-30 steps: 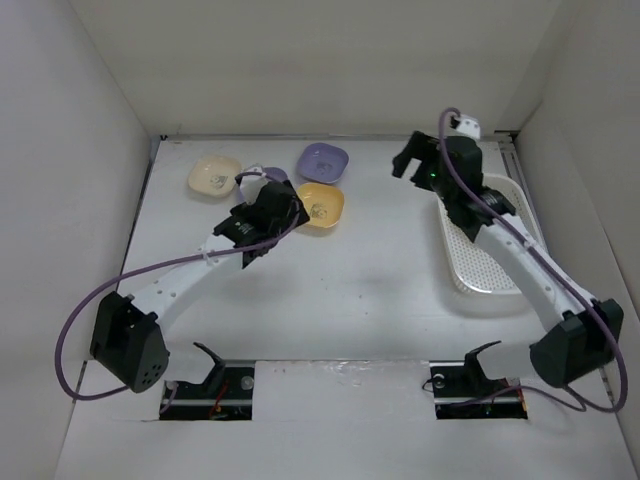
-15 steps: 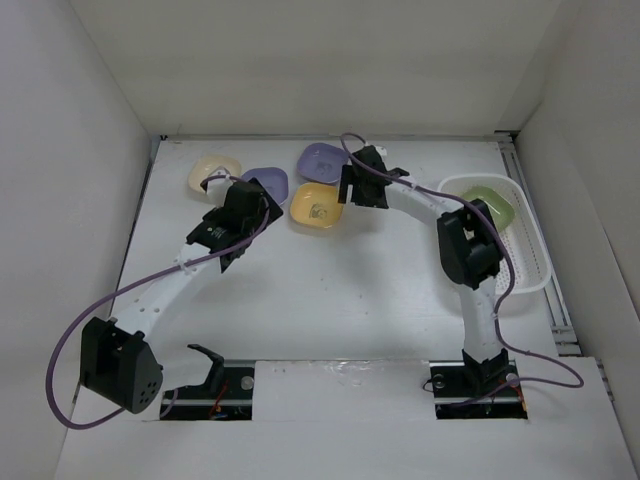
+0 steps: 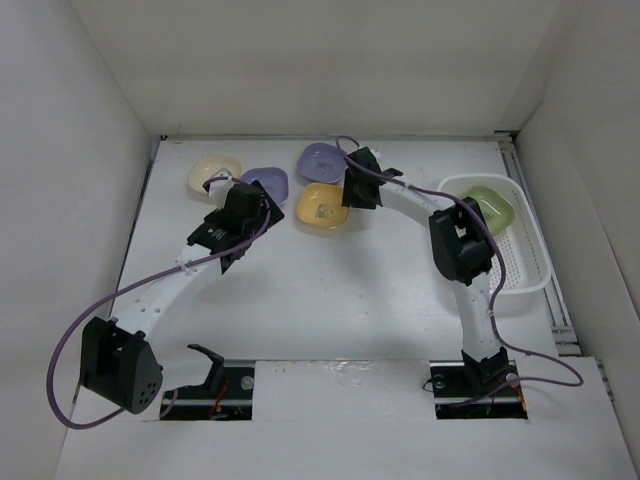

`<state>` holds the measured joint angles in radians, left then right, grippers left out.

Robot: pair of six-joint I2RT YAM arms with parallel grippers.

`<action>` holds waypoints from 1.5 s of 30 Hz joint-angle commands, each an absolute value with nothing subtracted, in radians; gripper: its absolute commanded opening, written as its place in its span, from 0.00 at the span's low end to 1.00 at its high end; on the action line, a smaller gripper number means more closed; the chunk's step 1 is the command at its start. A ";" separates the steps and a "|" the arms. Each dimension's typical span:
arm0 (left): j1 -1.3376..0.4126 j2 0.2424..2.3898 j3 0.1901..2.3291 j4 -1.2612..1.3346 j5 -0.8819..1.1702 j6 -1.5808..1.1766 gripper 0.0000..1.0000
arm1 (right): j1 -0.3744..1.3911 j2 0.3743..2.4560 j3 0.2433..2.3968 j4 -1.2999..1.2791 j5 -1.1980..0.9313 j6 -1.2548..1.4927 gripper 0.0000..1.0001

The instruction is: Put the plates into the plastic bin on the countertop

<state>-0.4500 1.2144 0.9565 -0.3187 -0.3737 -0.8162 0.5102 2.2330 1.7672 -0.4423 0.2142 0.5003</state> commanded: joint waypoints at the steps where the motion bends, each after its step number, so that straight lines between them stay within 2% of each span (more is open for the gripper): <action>1: -0.448 1.193 0.942 -0.288 -0.371 -0.804 0.99 | 0.508 2.232 1.804 -0.443 0.247 0.497 0.49; 2: -0.448 1.193 0.942 -0.288 -0.371 -0.804 0.99 | 0.508 2.232 1.789 -0.443 0.247 0.497 0.38; 5: -0.448 1.184 0.933 -0.288 -0.380 -0.804 0.99 | 0.486 2.211 1.724 -0.410 0.216 0.497 0.25; 6: -0.448 1.184 0.924 -0.288 -0.380 -0.804 0.99 | 0.486 2.192 1.709 -0.410 0.204 0.497 0.06; 7: -0.448 1.184 0.923 -0.288 -0.380 -0.804 0.99 | 0.486 2.178 1.692 -0.410 0.204 0.497 0.00; 13: -0.448 1.175 0.923 -0.288 -0.380 -0.793 0.99 | 0.456 1.885 1.442 -0.339 0.241 0.488 0.00; 19: -0.448 1.206 0.923 -0.232 -0.333 -0.793 0.99 | 0.263 1.574 1.345 -0.362 0.201 0.454 0.00; 23: -0.466 1.227 0.939 -0.210 -0.291 -0.779 0.99 | 0.082 1.491 1.335 -0.374 0.183 0.454 0.00; 29: -0.492 1.236 0.989 -0.232 -0.307 -0.759 0.99 | -0.262 1.448 1.186 -0.301 0.045 0.465 0.00; 32: -0.492 1.236 0.989 -0.232 -0.307 -0.747 0.99 | -0.354 1.459 1.152 -0.289 0.044 0.465 0.00; 43: -0.492 1.246 1.029 -0.242 -0.268 -0.719 0.99 | -0.374 1.543 1.140 -0.276 0.080 0.474 0.00; 45: -0.492 1.235 1.015 -0.232 -0.258 -0.719 0.99 | -0.374 1.552 1.150 -0.276 0.080 0.474 0.24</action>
